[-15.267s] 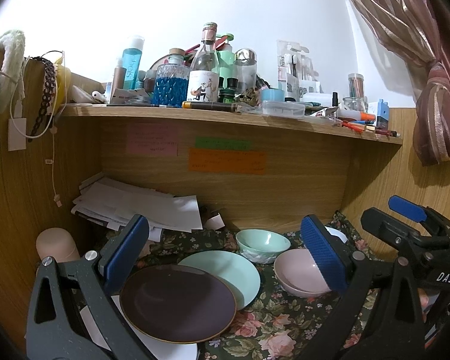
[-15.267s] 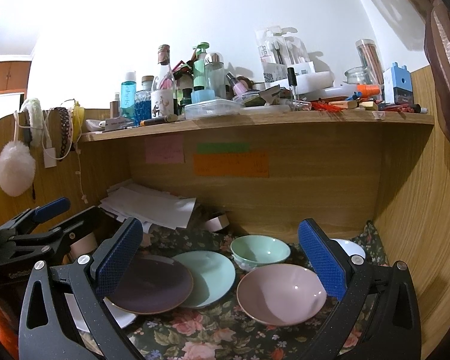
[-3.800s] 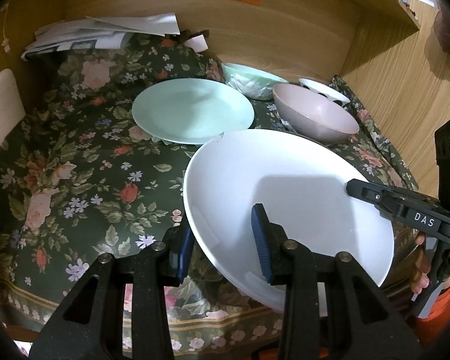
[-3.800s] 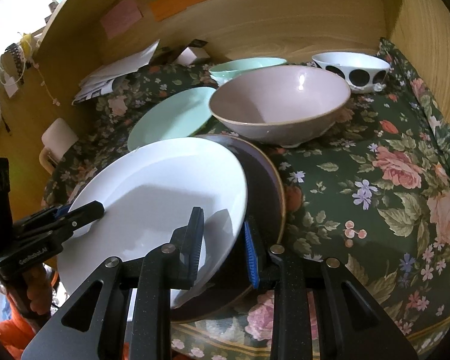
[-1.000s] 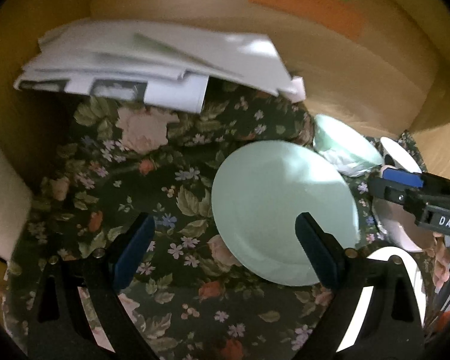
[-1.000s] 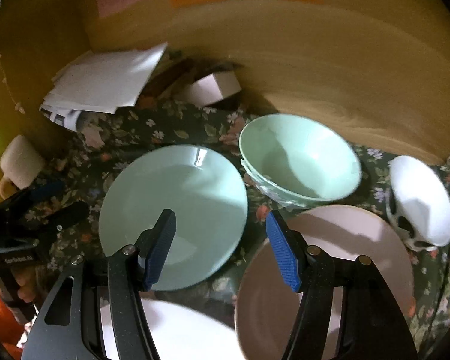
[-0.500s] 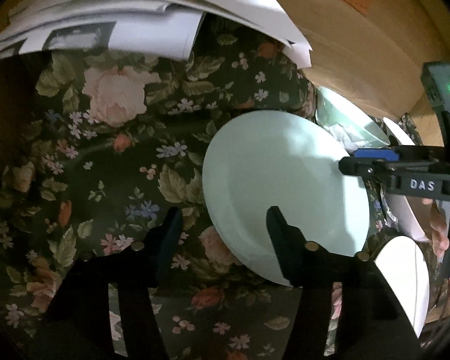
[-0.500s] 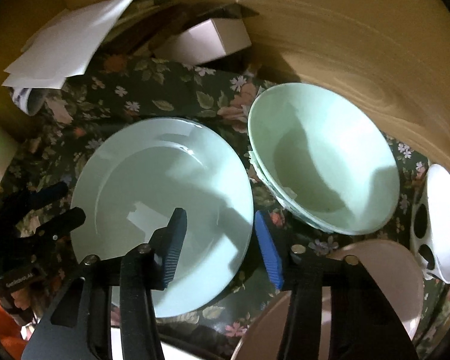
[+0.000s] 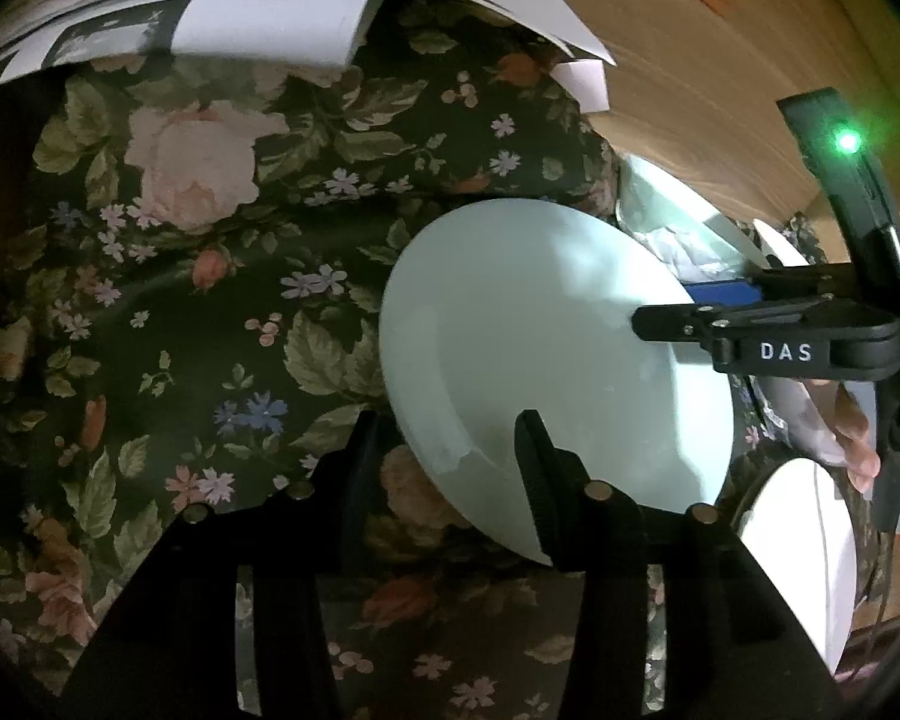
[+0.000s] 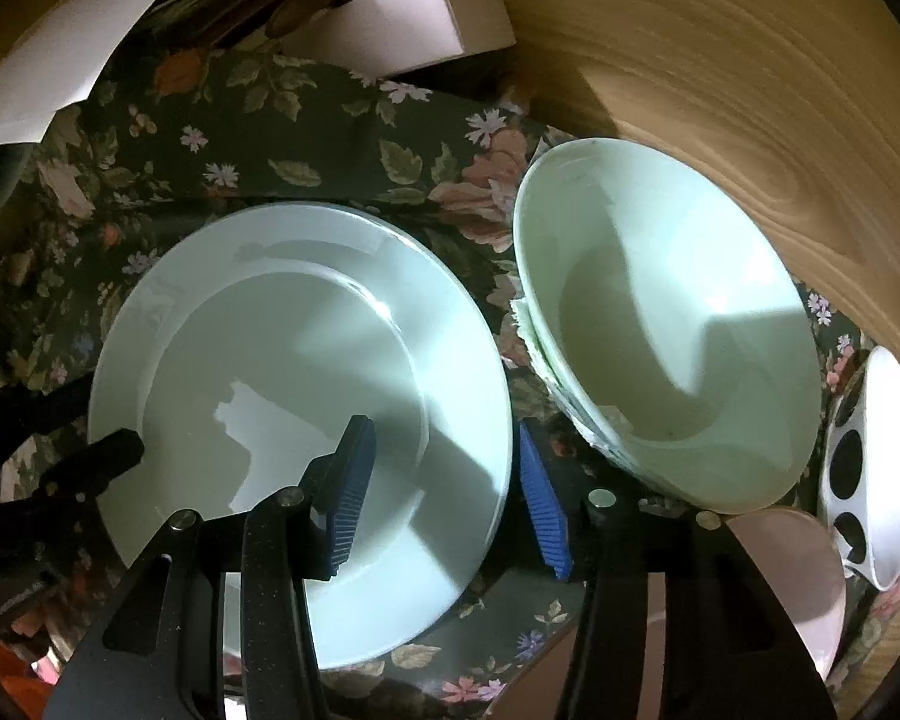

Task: Organize plates and bowls
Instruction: 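Lift the mint-green plate with both grippers toward the white plate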

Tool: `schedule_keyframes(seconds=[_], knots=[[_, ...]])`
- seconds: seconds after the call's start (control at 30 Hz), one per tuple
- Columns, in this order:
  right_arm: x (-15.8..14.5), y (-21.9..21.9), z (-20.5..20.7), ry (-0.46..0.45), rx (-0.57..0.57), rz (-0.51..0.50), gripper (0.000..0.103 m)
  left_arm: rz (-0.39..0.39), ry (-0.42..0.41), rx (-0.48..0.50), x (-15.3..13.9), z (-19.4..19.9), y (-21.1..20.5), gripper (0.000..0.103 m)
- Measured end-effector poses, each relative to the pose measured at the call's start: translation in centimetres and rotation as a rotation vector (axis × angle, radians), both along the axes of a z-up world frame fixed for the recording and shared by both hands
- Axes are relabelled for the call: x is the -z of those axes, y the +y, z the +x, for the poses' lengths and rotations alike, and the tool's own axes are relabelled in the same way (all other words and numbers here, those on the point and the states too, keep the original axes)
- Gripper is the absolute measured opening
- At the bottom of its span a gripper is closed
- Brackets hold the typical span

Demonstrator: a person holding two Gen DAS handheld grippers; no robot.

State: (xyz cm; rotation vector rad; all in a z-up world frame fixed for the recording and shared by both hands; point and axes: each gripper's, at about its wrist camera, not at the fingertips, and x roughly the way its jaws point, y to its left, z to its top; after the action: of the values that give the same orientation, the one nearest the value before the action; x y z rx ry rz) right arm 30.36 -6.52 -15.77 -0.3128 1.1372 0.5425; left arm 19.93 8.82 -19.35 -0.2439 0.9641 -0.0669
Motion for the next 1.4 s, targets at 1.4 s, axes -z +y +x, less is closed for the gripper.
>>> schedule_keyframes(seconds=[1.4], knots=[[-0.1, 0.5, -8.2, -0.06, -0.047, 0.257, 0.024, 0.068, -0.087, -0.096, -2.9, -5.5, 3.3, 0.037]])
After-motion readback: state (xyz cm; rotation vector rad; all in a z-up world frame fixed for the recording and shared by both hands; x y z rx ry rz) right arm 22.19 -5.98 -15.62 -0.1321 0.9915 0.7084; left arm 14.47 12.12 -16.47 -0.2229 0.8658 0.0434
